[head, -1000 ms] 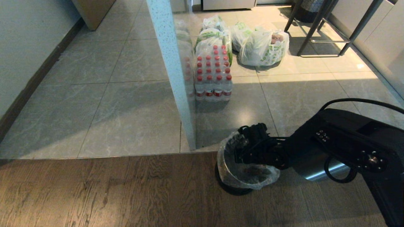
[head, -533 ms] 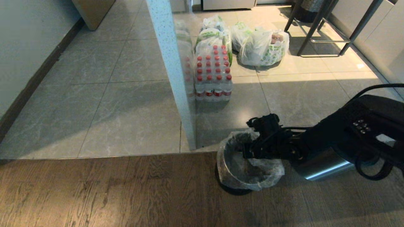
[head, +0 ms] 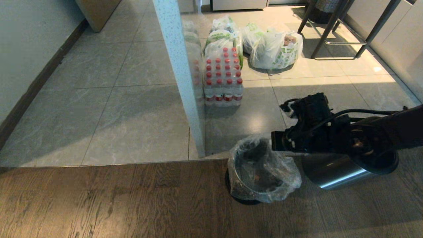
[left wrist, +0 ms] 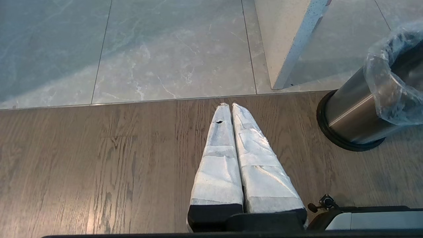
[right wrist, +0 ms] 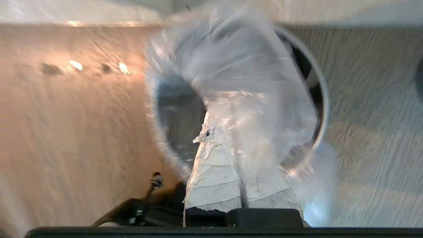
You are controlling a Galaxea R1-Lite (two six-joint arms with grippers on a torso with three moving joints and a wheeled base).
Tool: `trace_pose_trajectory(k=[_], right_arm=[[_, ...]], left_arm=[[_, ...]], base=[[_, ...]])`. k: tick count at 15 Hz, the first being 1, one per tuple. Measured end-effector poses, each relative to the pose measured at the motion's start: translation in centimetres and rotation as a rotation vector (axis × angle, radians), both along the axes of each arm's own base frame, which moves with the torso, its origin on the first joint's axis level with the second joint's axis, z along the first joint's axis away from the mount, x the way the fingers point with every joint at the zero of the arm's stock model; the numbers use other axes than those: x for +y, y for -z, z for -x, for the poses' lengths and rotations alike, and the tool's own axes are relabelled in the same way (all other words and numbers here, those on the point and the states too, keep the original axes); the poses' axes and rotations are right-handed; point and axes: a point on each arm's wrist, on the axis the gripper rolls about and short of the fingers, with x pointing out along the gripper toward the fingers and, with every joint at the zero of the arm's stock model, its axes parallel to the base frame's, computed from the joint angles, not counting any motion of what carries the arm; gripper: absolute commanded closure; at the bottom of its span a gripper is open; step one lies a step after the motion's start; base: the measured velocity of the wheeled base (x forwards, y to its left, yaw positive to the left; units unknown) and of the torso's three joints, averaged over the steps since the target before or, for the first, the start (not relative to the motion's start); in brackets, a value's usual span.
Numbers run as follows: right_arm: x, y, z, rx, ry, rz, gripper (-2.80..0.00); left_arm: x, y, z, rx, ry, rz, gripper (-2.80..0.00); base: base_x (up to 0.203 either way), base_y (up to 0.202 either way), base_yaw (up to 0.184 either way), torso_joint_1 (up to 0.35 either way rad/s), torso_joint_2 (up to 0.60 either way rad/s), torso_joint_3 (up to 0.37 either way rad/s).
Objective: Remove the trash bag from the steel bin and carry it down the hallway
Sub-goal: Pick up the trash bag
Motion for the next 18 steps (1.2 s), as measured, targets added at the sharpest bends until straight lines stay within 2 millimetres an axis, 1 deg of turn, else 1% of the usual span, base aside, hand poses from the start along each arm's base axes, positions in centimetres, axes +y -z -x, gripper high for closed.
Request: trace_pose_trajectory(k=[3, 5, 9, 11, 13, 15, 18], right_arm=[[-0.9, -2.8, 1.9, -0.037, -0.018, -0.037, 0.0], [-1.3, -4.5, 2.8, -0.079, -0.024, -0.06, 0.0], [-1.9, -7.4, 3.9, -0.163, -0.027, -0.096, 0.0], [-2.2, -8.8, 4.1, -0.208, -0.024, -0.106, 0.0], [-2.7, -9.7, 3.9, -0.244, -0.013, -0.105, 0.0], [-3.9, -10.6, 3.2, -0.279, 0.022, -0.106, 0.0], [-4.5, -10.0, 2.6, -0.275, 0.013, -0.05, 0.0]], left_arm=[[0.0, 0.0, 0.0, 0.0, 0.0, 0.0, 0.0], [0.0, 0.0, 0.0, 0.0, 0.0, 0.0, 0.0], [0.0, 0.0, 0.0, 0.0, 0.0, 0.0, 0.0], [0.0, 0.0, 0.0, 0.0, 0.0, 0.0, 0.0], [0.0, 0.0, 0.0, 0.0, 0.0, 0.0, 0.0], [0.0, 0.0, 0.0, 0.0, 0.0, 0.0, 0.0], [0.0, 0.0, 0.0, 0.0, 0.0, 0.0, 0.0]], base=[[0.0, 0.0, 0.0, 0.0, 0.0, 0.0], [0.0, 0.0, 0.0, 0.0, 0.0, 0.0], [0.0, 0.0, 0.0, 0.0, 0.0, 0.0], [0.0, 0.0, 0.0, 0.0, 0.0, 0.0], [0.0, 0.0, 0.0, 0.0, 0.0, 0.0], [0.0, 0.0, 0.0, 0.0, 0.0, 0.0], [0.0, 0.0, 0.0, 0.0, 0.0, 0.0]])
